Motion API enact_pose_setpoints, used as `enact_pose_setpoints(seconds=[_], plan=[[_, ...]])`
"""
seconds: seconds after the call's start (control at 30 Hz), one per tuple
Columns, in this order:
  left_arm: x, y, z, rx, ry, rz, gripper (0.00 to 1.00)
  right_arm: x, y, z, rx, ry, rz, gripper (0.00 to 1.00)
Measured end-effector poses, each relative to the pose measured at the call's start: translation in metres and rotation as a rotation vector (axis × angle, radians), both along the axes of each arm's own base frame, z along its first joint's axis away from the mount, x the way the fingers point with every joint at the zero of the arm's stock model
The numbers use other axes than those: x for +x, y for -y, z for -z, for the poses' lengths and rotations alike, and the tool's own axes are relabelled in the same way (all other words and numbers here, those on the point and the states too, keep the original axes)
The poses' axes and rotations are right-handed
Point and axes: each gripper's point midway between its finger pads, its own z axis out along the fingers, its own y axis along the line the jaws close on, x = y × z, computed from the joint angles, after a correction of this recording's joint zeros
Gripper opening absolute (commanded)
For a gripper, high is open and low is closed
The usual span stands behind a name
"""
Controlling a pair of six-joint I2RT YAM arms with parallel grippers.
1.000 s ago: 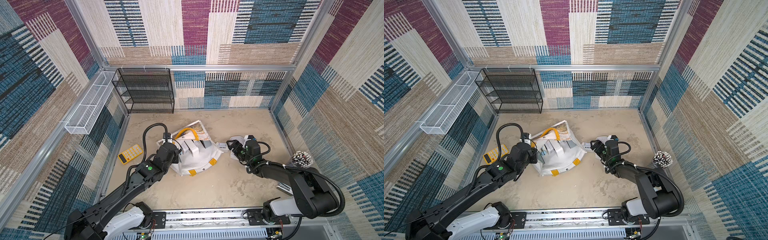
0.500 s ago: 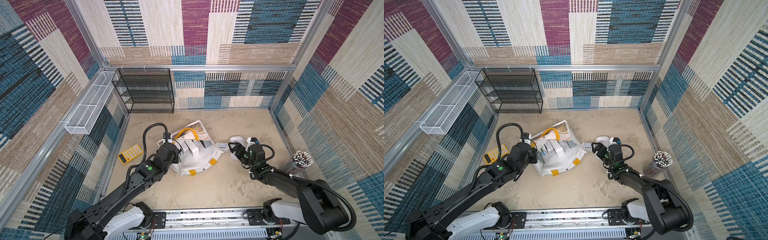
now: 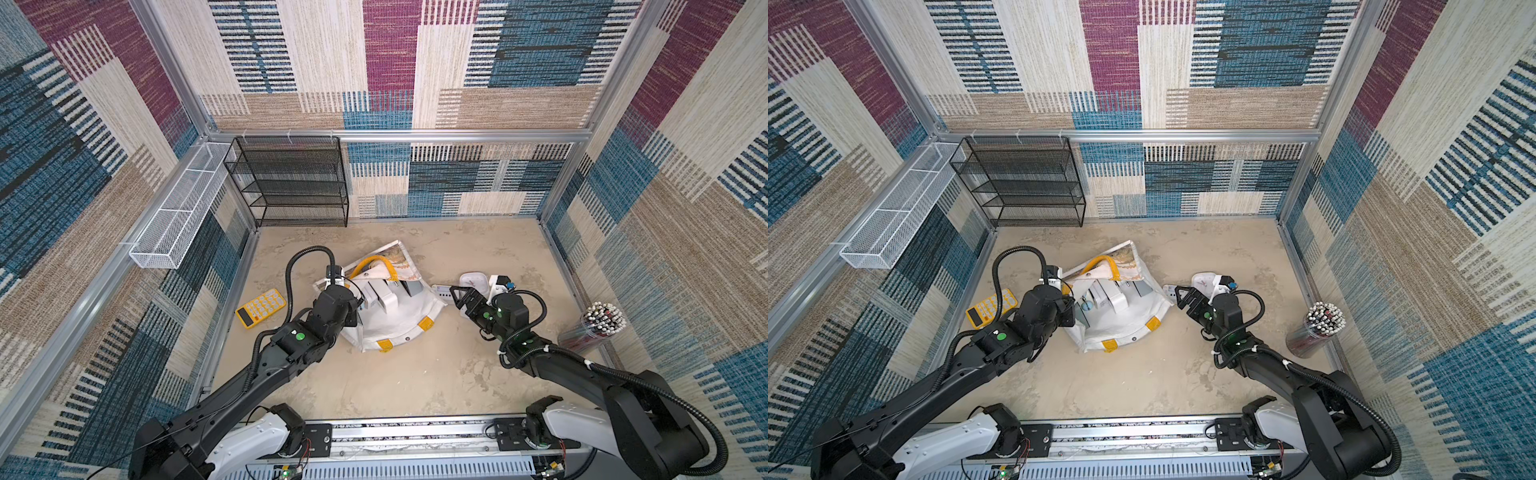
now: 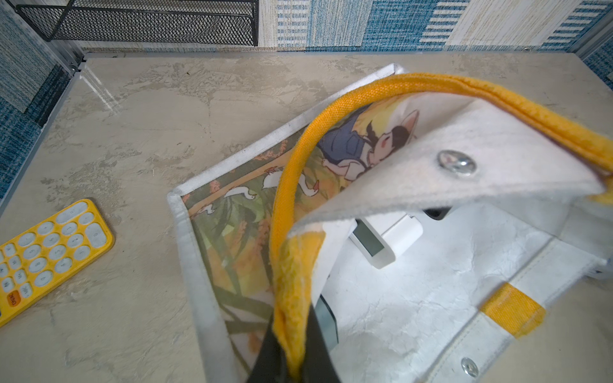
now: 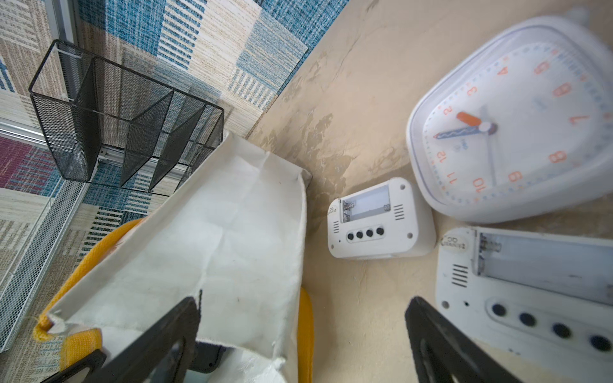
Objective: Take the alarm clock out of the canvas bag
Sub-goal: Place the alarm at the center of the board, then pick up the alarm from the canvas bag.
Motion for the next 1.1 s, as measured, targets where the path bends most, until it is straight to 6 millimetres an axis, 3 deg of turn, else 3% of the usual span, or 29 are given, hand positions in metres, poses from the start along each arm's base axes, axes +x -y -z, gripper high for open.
enact_pose_setpoints(seconds=[0.4,0.77,1.1], plan=[[0.0,0.0,0.0,-0.014,0.0,-0.01,0.0,-0.014,-0.034,-0.012,-0.024,0.062,-0.089,0.99],[0.0,-0.001,0.0,-0.022,-0.001,-0.017,0.0,-0.027,-0.05,-0.031,-0.054,0.163,-0.105,0.95],[0.0,-0.001,0.0,-0.031,-0.002,-0.024,0.0,-0.048,-0.085,-0.04,-0.094,0.235,-0.186,0.92]])
